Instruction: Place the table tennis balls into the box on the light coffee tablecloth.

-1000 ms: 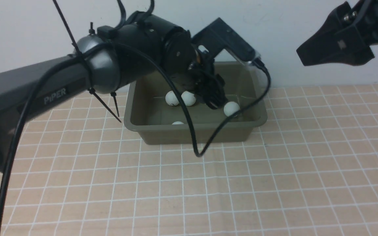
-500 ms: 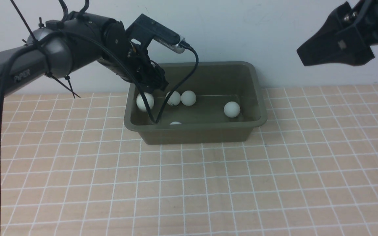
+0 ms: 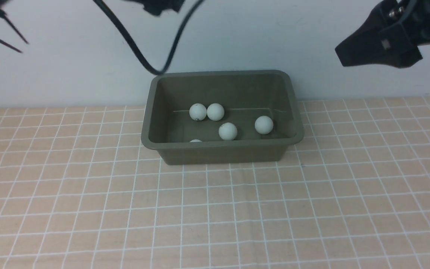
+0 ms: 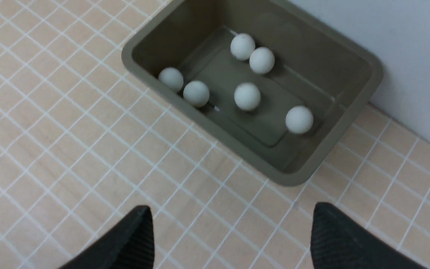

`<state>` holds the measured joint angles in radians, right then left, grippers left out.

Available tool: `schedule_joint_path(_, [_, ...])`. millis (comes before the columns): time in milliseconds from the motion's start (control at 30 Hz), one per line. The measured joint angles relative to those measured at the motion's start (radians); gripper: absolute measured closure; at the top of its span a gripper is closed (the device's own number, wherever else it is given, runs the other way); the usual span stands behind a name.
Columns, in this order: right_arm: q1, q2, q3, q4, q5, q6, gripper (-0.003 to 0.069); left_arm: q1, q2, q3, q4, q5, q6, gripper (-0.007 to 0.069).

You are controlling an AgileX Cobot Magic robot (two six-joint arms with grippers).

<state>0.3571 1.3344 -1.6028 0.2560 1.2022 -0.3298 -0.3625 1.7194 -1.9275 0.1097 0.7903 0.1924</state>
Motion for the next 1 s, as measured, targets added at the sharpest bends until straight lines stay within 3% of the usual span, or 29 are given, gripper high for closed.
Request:
schedule_joint_path(133, [0.0,-0.009,0.0,-0.013,-0.147,-0.032,0.0147,0.0,-0.108,-0.008,-0.028,0.016,-0.025,0.0257])
schedule_joint_path(267, [0.0,-0.086,0.003,-0.12,-0.316,-0.028,0.0147,0.0,-0.172,-0.009,-0.047,0.075,-0.018,0.0332])
schedule_joint_path(533, [0.0,-0.314,0.07,-0.233,-0.372,-0.009,0.0147,0.0,-0.158,-0.009,-0.055,0.118,0.003,0.0409])
schedule_joint_path(700, [0.0,-0.537,0.345,-0.329,-0.43,0.036,0.0147,0.0,-0.133,-0.008,-0.06,0.118,0.004,0.0421])
schedule_joint_path(900, [0.0,-0.778,0.788,-0.339,-0.623,0.12,0.0147,0.0,-0.12,-0.007,-0.076,0.118,0.004,0.0421])
schedule_joint_path(1000, [0.0,-0.85,0.9,-0.339,-0.688,0.159,0.0148,0.0,-0.12,-0.007,-0.083,0.118,0.004,0.0421])
